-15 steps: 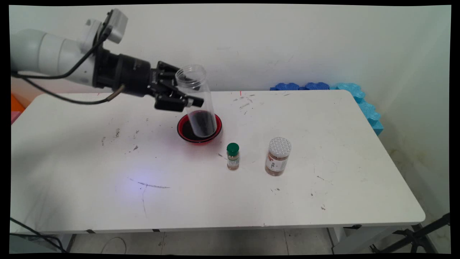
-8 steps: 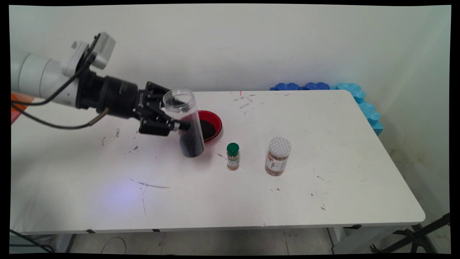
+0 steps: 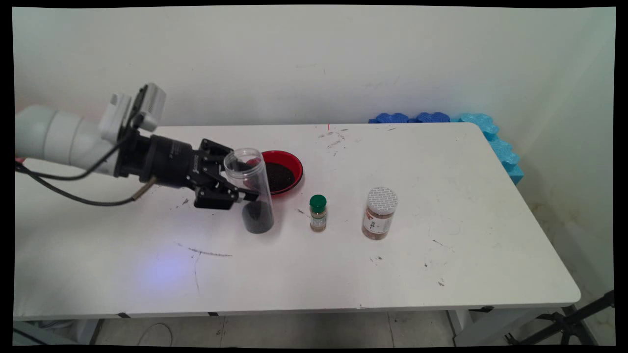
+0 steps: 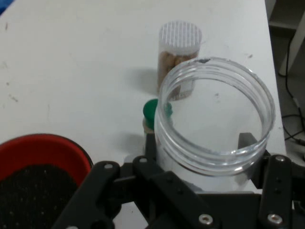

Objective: Place the picked object on the table

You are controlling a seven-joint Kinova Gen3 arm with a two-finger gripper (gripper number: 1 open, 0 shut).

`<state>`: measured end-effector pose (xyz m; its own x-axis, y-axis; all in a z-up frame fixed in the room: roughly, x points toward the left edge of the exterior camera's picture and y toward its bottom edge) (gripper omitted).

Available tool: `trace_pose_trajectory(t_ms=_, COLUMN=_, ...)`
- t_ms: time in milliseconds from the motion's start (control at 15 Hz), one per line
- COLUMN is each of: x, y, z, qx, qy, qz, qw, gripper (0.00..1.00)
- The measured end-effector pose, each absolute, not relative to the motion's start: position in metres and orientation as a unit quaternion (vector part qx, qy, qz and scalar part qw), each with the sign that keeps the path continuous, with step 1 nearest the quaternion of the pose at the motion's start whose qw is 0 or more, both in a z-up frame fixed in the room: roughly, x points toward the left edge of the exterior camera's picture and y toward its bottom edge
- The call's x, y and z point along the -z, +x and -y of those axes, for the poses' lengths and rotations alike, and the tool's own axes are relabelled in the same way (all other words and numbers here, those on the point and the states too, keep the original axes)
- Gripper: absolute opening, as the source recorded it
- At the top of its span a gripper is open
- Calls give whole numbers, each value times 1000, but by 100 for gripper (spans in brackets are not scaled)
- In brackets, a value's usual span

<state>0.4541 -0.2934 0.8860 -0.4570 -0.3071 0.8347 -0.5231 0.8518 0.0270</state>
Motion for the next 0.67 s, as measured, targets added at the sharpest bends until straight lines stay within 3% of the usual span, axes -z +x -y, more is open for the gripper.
trace_pose_trajectory(t_ms=667, x=-835, y=445, z=296, qx=-110, qy=243, qz=853, qw=449, gripper=0)
